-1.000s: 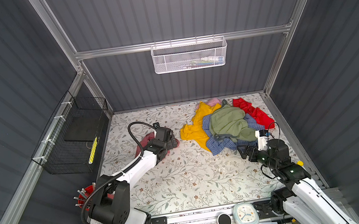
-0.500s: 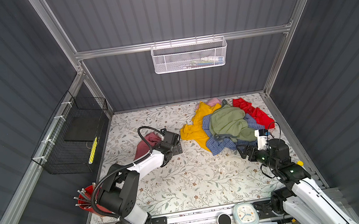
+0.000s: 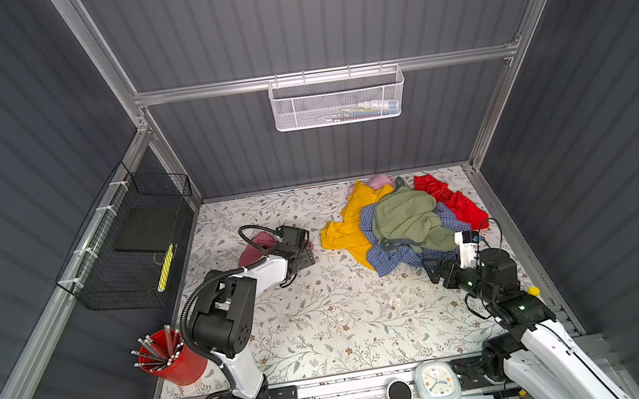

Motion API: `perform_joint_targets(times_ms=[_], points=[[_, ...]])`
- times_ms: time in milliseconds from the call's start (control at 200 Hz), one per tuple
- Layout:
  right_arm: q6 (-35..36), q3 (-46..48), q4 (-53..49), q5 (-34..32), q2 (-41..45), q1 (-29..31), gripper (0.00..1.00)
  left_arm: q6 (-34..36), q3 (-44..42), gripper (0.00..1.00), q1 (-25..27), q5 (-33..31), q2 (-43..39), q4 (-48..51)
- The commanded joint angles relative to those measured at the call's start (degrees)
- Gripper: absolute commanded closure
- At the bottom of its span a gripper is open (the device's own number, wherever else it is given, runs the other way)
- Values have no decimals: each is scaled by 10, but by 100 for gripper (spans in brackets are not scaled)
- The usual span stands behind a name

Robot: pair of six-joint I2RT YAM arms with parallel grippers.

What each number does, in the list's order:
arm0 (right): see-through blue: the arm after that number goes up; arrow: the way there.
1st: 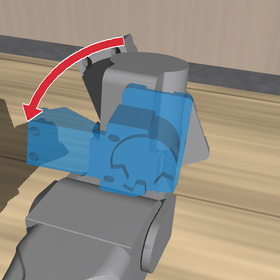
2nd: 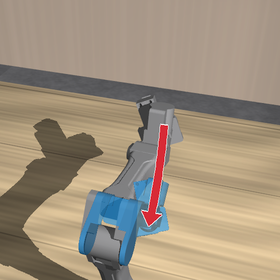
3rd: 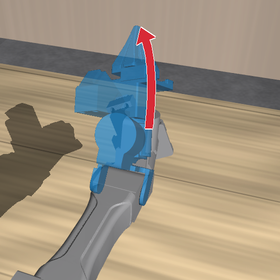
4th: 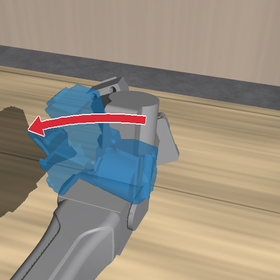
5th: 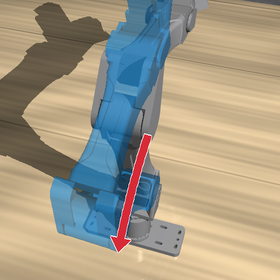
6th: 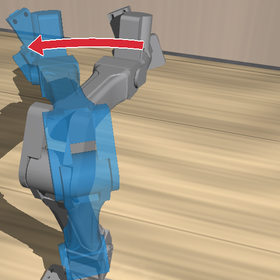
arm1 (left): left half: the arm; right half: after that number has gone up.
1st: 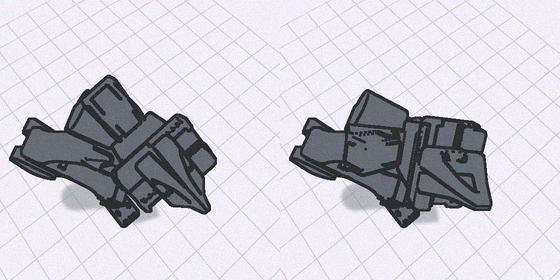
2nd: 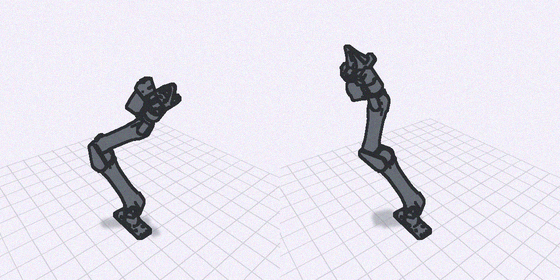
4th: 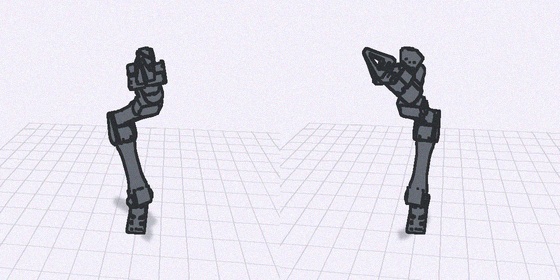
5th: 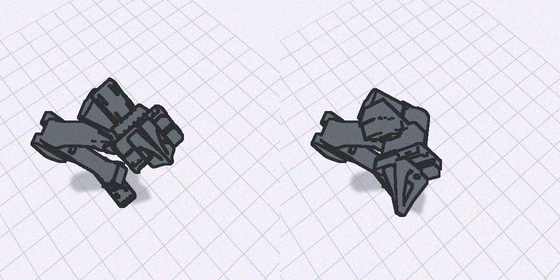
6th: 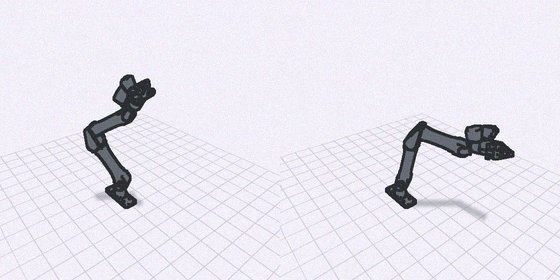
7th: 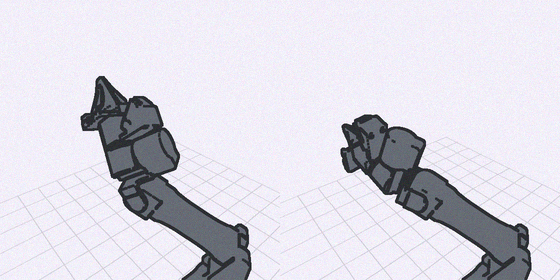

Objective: Pick out a specific cloth from the pile
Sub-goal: 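Lower the pink shirt onto the open table and release it with the left gripper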

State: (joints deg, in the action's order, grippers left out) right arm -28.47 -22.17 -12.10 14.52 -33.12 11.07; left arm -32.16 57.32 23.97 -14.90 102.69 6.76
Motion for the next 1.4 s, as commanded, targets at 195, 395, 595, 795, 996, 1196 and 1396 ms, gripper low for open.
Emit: perform_joint_targets(times_ms=[195,395,595,795,996,1196,1396], points=[[2,1,-7,-10,-2,2,11,36,29,38,-32,24,39,38],[3,-1,-11,-13,2,2,11,54,73,36,-57,8,61,58],[9,-4,-24,-22,9,2,11,68,100,34,-72,-8,78,70],[12,3,-19,-33,10,2,10,73,101,31,-78,-7,75,69],[24,-12,-22,-38,-4,2,9,62,68,24,-77,24,55,31],[29,-16,-18,-43,-5,2,9,73,31,14,-74,35,0,8],[35,-27,-2,-37,-28,2,9,90,0,0,-41,-11,-68,7]])
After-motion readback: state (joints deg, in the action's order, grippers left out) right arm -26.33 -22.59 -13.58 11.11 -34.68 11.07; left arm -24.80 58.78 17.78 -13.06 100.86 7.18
